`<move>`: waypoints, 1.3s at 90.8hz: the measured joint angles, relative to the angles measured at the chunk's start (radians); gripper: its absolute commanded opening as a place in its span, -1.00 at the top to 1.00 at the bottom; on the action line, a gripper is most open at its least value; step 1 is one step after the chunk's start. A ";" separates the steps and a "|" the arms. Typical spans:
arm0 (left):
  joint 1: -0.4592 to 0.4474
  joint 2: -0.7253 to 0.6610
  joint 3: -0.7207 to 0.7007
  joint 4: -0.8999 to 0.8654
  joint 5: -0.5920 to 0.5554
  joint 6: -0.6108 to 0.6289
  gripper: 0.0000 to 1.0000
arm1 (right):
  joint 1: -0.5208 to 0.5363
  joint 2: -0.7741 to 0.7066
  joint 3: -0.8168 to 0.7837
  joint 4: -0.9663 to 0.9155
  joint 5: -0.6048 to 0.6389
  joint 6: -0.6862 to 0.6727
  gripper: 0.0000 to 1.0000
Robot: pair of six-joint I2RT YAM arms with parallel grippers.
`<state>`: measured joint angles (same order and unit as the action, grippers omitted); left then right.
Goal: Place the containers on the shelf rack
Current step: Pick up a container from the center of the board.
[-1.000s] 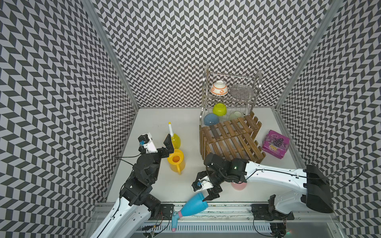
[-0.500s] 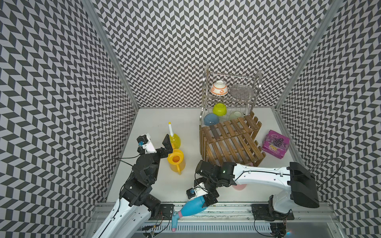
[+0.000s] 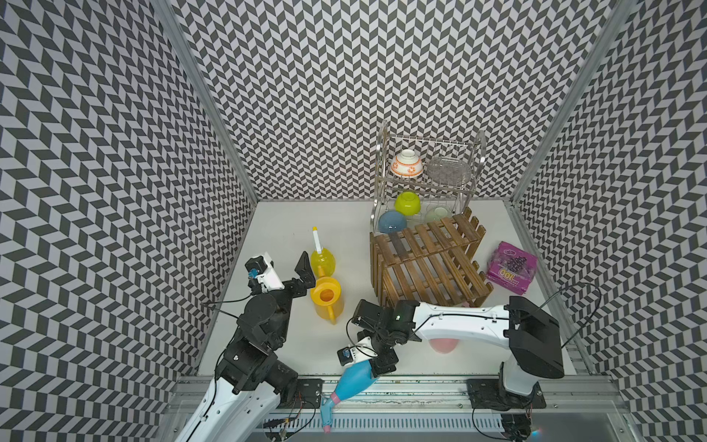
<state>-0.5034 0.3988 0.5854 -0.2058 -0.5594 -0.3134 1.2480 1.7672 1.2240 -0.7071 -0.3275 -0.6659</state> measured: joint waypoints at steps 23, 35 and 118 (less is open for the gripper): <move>0.000 -0.022 0.000 -0.003 -0.022 0.002 -1.00 | 0.000 0.040 0.052 -0.030 0.025 0.031 -0.54; 0.000 -0.023 0.000 -0.006 -0.024 0.005 -1.00 | 0.005 0.047 0.060 -0.025 0.031 0.031 -0.67; 0.003 -0.044 0.000 -0.008 -0.024 0.009 -1.00 | -0.061 0.053 0.084 0.090 0.437 0.261 -0.62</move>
<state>-0.5007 0.3550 0.5854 -0.2134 -0.5831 -0.3046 1.1866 1.8202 1.3083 -0.6167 0.1093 -0.4049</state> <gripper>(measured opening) 0.999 0.784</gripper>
